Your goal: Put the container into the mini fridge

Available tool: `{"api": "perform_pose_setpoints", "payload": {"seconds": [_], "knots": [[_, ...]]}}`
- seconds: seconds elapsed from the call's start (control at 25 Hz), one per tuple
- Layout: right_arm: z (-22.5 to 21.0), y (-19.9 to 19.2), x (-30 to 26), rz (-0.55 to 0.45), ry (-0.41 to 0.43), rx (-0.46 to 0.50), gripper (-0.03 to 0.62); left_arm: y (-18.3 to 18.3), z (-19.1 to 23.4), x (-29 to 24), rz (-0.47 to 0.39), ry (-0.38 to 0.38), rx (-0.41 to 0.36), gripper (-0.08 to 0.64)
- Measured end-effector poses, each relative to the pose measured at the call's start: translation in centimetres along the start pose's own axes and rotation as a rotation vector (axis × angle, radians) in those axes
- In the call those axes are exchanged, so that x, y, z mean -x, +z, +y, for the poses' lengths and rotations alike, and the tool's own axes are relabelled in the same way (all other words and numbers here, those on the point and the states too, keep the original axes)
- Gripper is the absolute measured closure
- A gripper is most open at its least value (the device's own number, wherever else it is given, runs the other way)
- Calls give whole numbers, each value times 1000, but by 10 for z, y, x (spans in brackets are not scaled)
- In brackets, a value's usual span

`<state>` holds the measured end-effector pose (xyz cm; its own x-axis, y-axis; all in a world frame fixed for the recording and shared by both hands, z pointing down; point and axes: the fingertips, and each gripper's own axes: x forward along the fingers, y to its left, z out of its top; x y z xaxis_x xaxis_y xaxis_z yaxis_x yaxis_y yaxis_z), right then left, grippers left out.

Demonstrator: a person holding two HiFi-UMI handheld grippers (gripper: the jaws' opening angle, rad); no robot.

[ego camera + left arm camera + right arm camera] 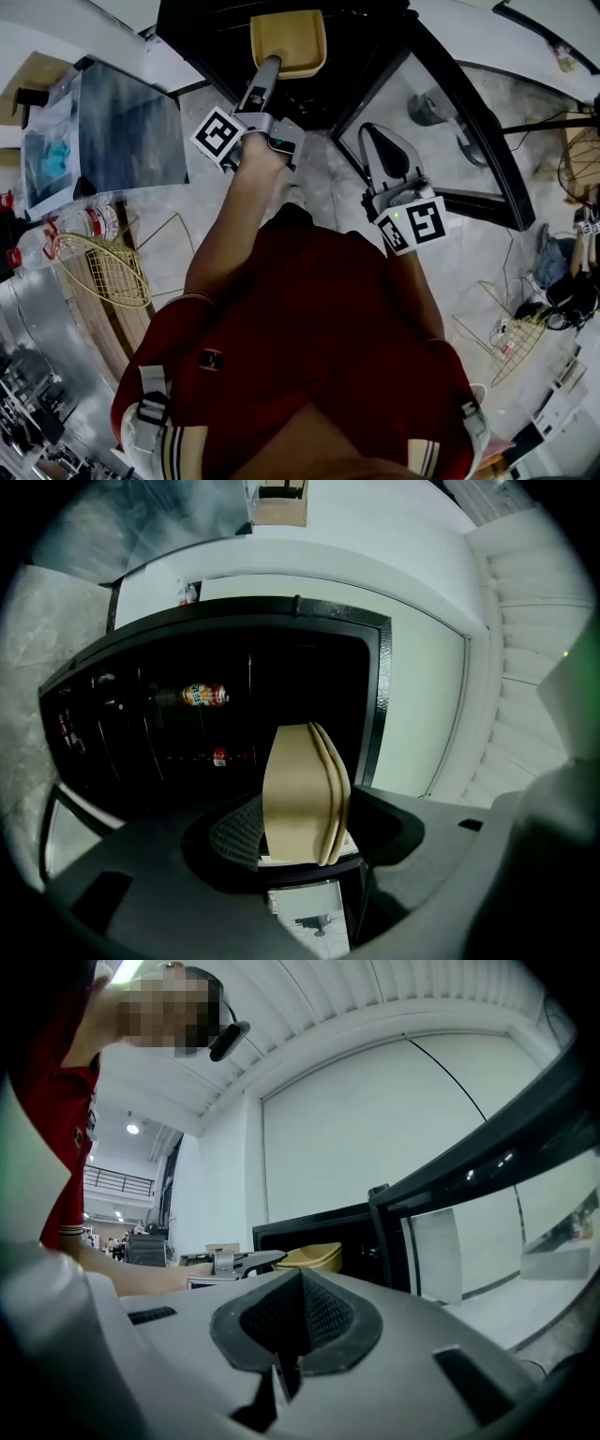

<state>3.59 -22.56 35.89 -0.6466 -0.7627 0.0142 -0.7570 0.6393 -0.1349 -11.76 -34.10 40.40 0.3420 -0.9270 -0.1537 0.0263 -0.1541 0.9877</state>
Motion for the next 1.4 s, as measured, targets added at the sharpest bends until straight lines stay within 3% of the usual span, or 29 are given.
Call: {"api": "perform_pose_setpoints", "payload": {"seconds": [0.72, 1.4], "knots": [[-18, -11, -54, -11, -132, 4, 594, 32, 48, -77, 80, 64, 7, 290], [-22, -15, -79, -2, -150, 8, 594, 43, 63, -117, 86, 79, 36, 290]]}}
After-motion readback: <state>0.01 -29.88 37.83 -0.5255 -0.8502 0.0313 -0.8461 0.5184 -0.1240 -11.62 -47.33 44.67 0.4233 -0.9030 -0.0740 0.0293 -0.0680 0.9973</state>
